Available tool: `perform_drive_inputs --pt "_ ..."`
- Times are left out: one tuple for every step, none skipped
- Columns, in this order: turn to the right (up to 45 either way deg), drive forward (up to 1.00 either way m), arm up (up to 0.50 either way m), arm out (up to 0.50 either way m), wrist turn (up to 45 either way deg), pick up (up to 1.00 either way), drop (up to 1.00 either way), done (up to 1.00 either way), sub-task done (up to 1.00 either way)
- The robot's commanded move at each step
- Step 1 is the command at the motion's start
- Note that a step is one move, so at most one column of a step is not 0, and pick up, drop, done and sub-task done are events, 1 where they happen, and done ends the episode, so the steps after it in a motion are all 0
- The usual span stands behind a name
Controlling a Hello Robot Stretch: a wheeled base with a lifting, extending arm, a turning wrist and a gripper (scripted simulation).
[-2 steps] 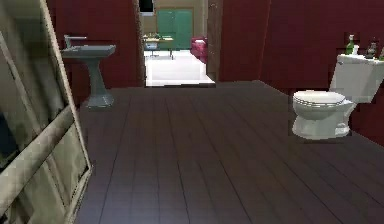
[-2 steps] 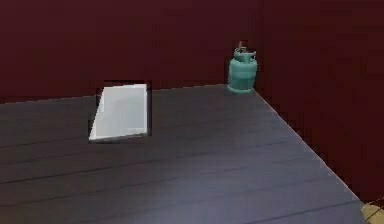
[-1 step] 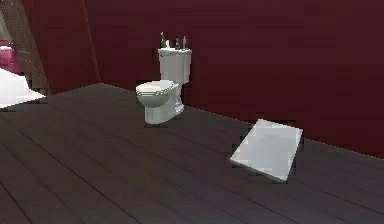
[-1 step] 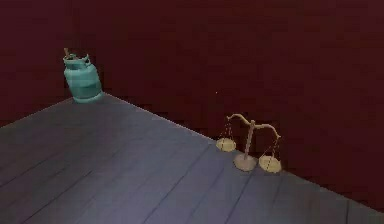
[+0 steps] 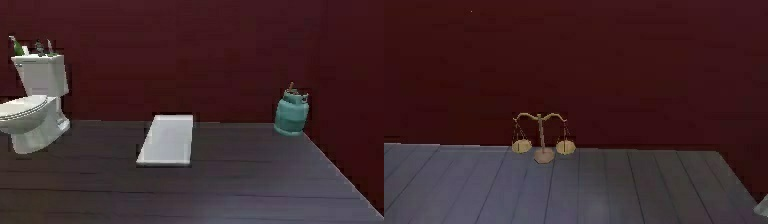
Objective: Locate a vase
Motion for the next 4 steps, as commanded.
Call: perform_drive_inputs --pt "0.0 0.1 0.0 0.0 0.0 0.0 0.0 0.0 0.0" --pt "-45.0 0.0 0.0 0.0 0.0 0.0 0.0 0.0 0.0" --pt "-36.0 0.0 0.0 0.0 0.0 0.0 0.0 0.0 0.0" --pt "0.0 1.0 0.0 0.0 0.0 0.0 0.0 0.0 0.0"
